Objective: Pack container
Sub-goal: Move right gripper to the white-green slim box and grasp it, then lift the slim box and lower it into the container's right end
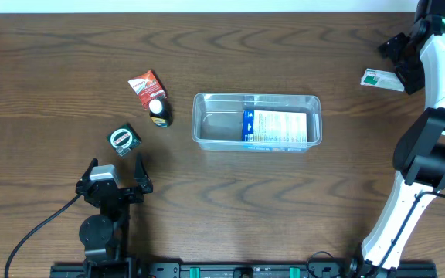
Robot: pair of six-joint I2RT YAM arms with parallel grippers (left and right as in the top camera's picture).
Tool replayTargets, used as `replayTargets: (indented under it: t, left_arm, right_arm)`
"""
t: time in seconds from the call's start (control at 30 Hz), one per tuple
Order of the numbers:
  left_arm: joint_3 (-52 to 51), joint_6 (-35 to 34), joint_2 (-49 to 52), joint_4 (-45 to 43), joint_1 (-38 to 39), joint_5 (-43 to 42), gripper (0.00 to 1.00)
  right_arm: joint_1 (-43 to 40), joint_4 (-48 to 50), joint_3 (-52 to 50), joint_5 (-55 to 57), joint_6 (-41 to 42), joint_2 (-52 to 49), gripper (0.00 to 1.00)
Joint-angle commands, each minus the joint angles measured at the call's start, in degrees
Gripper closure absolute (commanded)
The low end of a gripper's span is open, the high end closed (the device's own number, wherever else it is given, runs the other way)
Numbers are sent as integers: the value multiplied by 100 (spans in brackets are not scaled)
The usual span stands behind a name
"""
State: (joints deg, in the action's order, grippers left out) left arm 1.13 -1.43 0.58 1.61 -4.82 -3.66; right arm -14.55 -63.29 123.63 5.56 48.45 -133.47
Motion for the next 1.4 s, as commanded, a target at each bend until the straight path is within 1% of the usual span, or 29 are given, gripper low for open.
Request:
replayTargets:
  t: [0.0,0.37,0.5,0.67,0.7,1.17,1.2,1.37]
  left_arm:
    - [-90,57,-31,219,-26,2,2]
    - [-90,57,-31,219,-26,4,2]
    - [-90,57,-31,219,-26,4,2]
    - [-90,57,-31,219,-26,2,2]
    - [-90,57,-31,219,-26,2,2]
    - [-90,57,-31,219,-26,2,2]
    - [-90,57,-31,219,-26,2,2]
    - [-90,57,-31,219,-26,2,2]
  right_arm:
    - [33,17,-50,151,129,-149,2]
    - [37,83,-50,107,125,-627,5]
    - [37,120,-50,109,122,-671,14]
    - [37,136,-50,109,50,-671,34]
    - [37,136,-50,111,-17,-671,39]
    - [37,50,-50,105,-1051,-671,74]
    - [37,35,-50,105,-1102,-671,76]
    - [37,-66,-50,103,-1390,-671,76]
